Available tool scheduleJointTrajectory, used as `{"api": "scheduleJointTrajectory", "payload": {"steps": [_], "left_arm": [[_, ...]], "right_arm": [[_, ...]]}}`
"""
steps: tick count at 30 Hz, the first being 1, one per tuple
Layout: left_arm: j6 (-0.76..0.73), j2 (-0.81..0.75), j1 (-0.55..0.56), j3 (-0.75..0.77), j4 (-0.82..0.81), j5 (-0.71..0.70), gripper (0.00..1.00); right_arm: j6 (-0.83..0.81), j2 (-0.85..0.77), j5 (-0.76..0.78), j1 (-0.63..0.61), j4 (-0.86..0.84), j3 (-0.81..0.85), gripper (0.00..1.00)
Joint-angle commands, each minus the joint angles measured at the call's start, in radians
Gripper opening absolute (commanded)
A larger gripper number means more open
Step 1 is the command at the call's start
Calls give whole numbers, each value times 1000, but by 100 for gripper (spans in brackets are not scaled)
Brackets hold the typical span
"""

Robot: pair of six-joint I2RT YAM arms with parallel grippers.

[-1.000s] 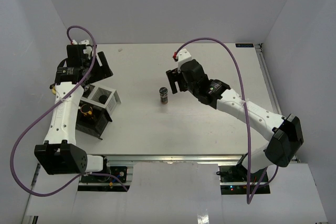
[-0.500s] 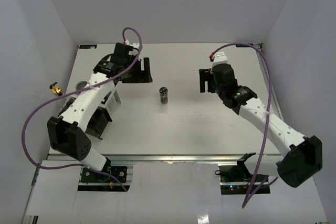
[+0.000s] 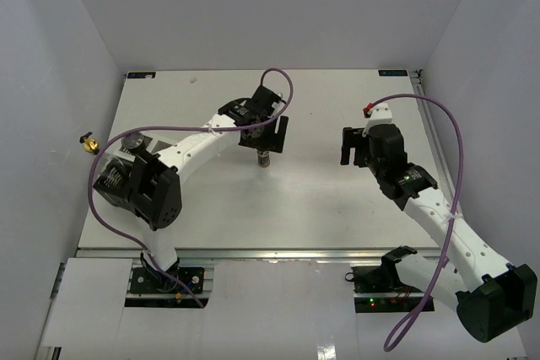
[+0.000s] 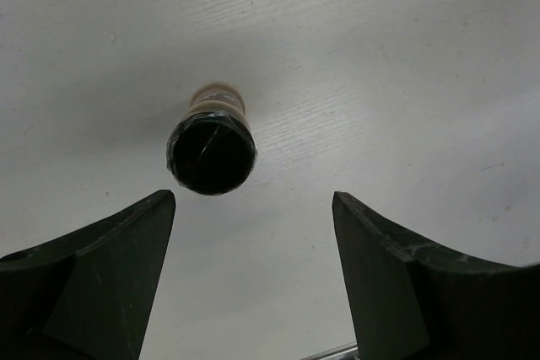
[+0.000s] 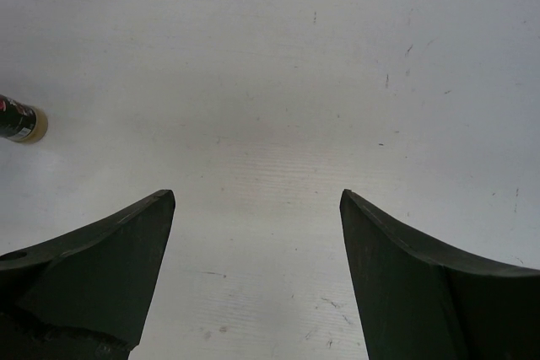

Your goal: Organize the condiment bottles

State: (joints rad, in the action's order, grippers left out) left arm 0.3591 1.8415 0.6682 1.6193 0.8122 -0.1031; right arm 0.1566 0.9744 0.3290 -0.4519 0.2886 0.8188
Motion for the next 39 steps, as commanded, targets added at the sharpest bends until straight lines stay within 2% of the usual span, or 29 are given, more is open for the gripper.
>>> {"api": "scheduleJointTrajectory", "payload": {"steps": [1, 11, 15, 16, 19, 24, 25, 26, 31, 39], "left_arm": [[30, 37, 14, 68, 19, -97, 85], [51, 118, 21, 91, 29, -154, 81], [51, 133, 21, 94, 25, -158, 72], [52, 132, 21, 94, 26, -158, 68], [57, 127, 25, 98, 35, -177, 45], [60, 111, 25, 126, 61, -196, 22], [63, 112, 25, 140, 79, -208, 8], [64, 113, 25, 154, 88, -223, 0], [74, 86, -20, 234, 196, -296, 0], [67, -158, -295, 197, 227, -272, 0]], "right_arm": [[5, -21, -16, 5, -39, -9, 86], [0, -22, -18, 6, -57, -24, 86], [-3, -23, -16, 7, -63, -29, 86], [-3, -23, -16, 5, -64, -30, 86], [-3, -25, -18, 5, -64, -30, 86], [-6, -28, -19, 7, -62, -24, 86], [-7, -28, -19, 6, -62, -23, 86], [-8, -28, -19, 6, -62, -23, 86], [-9, -26, -34, 7, -49, -14, 86], [-12, -32, -58, 7, -48, -11, 87]]}}
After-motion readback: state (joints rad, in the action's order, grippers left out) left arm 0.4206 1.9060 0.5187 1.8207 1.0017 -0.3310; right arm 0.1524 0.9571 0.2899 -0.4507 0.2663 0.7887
